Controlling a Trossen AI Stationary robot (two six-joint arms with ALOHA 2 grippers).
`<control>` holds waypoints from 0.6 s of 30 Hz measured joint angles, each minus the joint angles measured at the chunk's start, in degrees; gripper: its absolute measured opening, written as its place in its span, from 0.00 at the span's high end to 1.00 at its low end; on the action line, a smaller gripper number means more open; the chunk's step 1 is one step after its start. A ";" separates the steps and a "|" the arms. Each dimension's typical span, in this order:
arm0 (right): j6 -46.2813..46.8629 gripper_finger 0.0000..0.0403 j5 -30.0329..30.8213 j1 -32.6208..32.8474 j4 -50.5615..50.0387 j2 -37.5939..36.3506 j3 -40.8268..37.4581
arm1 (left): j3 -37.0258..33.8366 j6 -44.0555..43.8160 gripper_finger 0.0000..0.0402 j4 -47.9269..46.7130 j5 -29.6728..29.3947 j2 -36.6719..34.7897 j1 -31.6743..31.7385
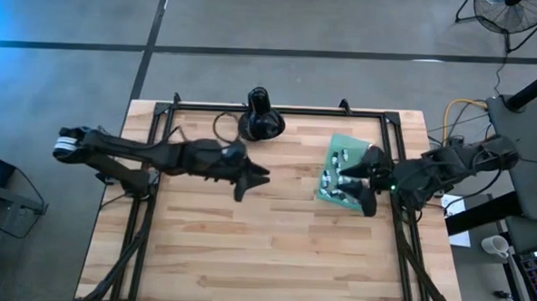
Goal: Pick & Place food coloring
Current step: Return to Home Position
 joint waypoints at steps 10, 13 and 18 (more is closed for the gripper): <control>1.41 0.44 -5.99 0.00 22.26 -9.48 -18.61 | -12.06 -3.74 0.71 6.62 -0.03 -10.99 -2.75; -1.29 0.44 -5.97 0.00 29.92 -14.23 -24.31 | -14.21 -3.58 0.71 6.73 -0.07 -13.96 -2.75; -4.17 0.44 -5.90 -0.03 32.12 -21.06 -29.03 | -17.51 -1.62 0.71 5.78 -0.18 -18.41 -2.59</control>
